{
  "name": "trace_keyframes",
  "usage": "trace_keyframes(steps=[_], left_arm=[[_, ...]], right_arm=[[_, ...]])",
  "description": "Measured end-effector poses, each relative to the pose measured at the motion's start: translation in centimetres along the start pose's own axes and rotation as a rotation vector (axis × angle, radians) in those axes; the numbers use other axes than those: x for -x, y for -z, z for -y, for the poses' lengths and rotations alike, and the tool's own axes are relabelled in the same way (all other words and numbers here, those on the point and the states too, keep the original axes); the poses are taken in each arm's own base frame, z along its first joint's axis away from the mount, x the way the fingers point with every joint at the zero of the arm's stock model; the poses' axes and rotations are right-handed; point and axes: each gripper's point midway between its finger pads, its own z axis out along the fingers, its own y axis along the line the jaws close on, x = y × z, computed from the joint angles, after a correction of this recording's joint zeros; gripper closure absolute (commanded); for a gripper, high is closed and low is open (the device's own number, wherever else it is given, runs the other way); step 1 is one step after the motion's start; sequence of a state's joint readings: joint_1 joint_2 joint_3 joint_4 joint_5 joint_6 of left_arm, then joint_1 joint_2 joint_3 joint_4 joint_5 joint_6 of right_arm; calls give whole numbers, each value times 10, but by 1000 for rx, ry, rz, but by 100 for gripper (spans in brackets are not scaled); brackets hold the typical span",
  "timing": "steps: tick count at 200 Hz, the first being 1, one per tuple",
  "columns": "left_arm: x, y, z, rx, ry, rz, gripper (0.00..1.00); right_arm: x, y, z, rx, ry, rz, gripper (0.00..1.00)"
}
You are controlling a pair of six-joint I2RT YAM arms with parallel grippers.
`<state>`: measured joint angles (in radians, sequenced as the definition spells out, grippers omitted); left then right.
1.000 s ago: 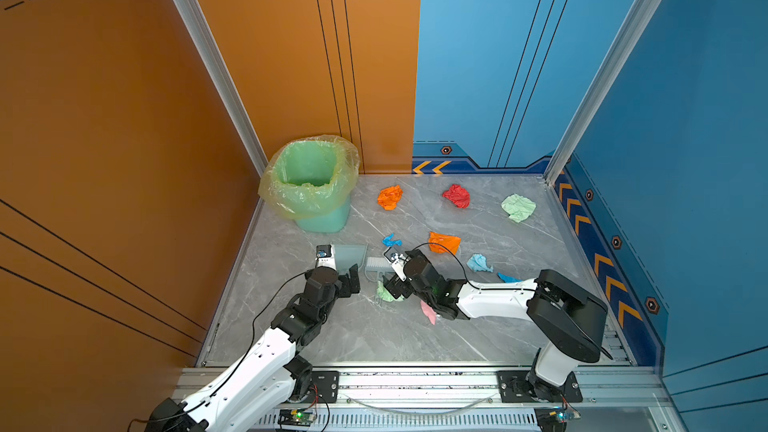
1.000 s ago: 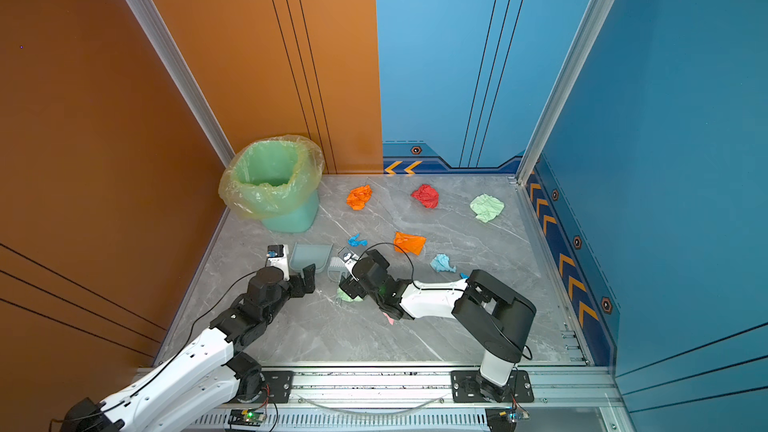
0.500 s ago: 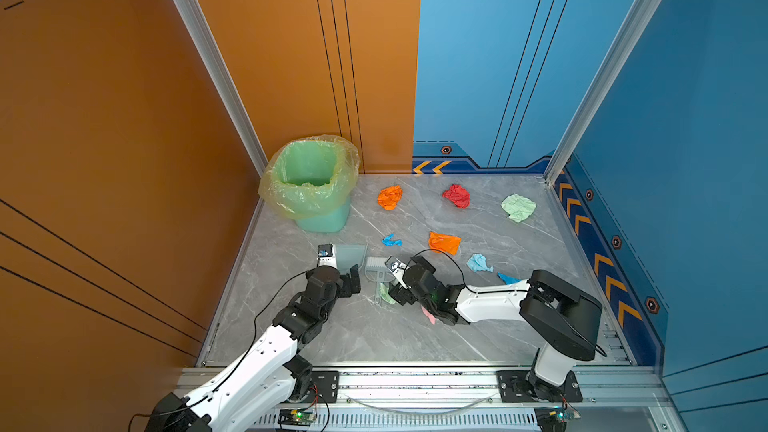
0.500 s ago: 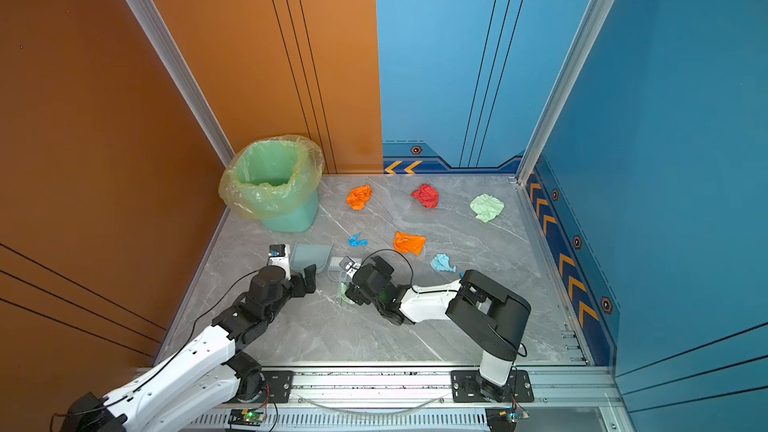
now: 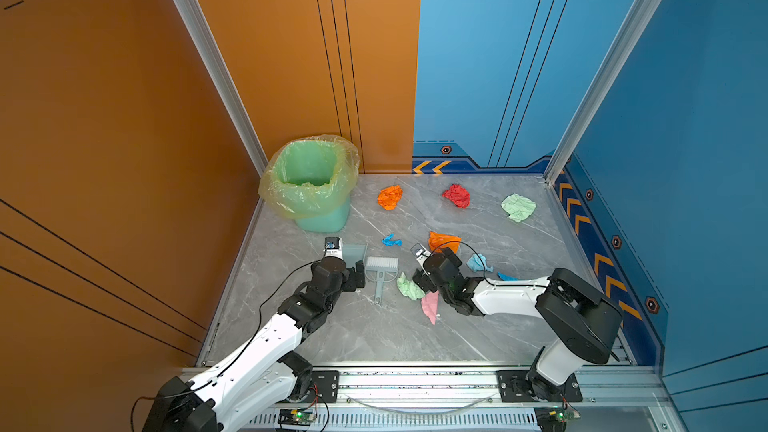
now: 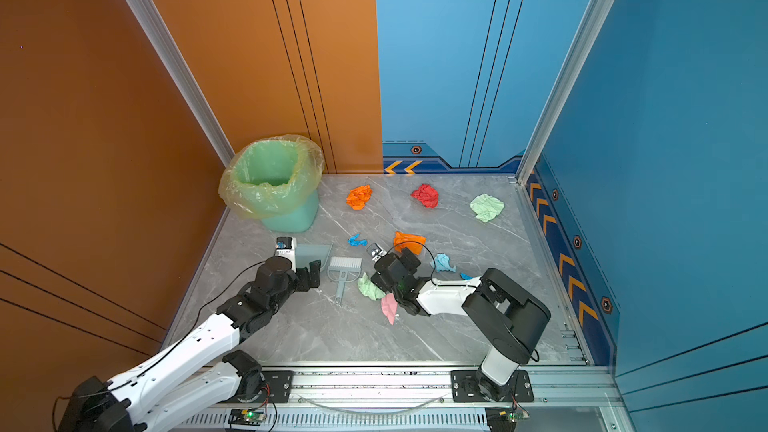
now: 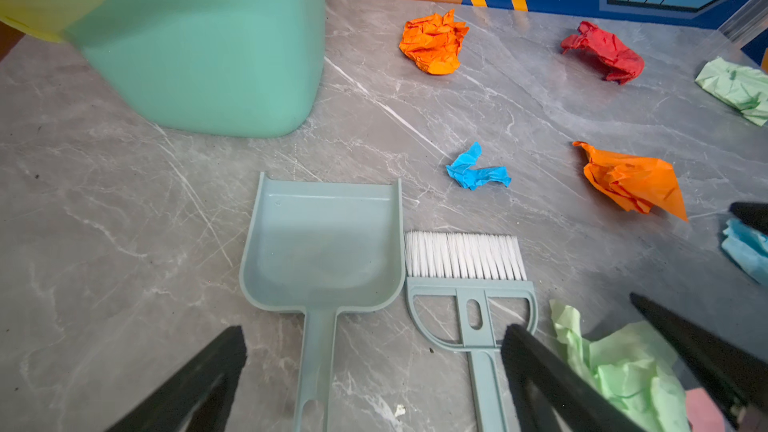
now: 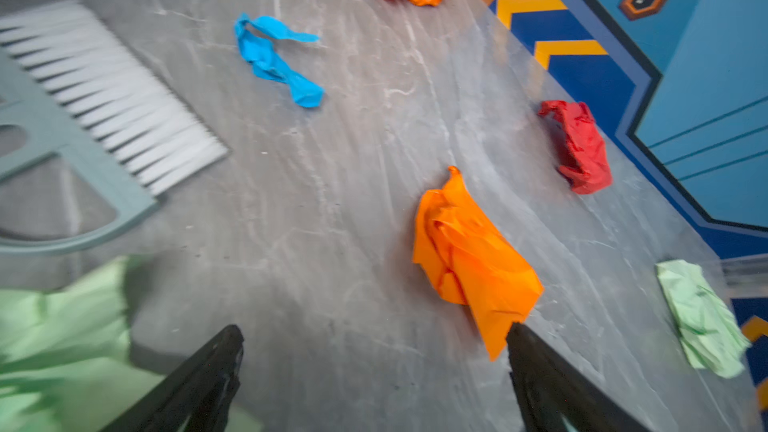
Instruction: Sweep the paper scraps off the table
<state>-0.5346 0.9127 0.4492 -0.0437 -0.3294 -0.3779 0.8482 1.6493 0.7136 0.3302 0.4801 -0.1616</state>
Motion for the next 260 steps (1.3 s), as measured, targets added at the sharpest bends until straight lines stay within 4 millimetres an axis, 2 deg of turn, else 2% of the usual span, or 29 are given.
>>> trace_keyframes(steps=[26,61,89,108,139,169,224,260], left_arm=[[-4,-3,4,-3,-29,-25,2],[-6,-6,10,-13,-50,-46,2],[-3,-7,13,-20,-50,-47,2],[-3,-7,14,-21,-52,-49,2],[-5,-8,14,-20,-56,-58,2],[-6,-8,14,-18,-58,-64,2],[-7,-8,14,-18,-60,-64,2],[-8,-8,13,-16,-71,-69,2]], right_arm=[[11,7,19,-27,-30,27,0],[39,26,21,28,-71,115,0],[55,37,-3,116,-58,164,0],[60,43,-33,176,-16,178,0],[49,44,-84,257,66,157,0],[36,40,-104,291,91,128,0],[19,25,-103,233,97,81,0],[6,12,-81,140,91,39,0]])
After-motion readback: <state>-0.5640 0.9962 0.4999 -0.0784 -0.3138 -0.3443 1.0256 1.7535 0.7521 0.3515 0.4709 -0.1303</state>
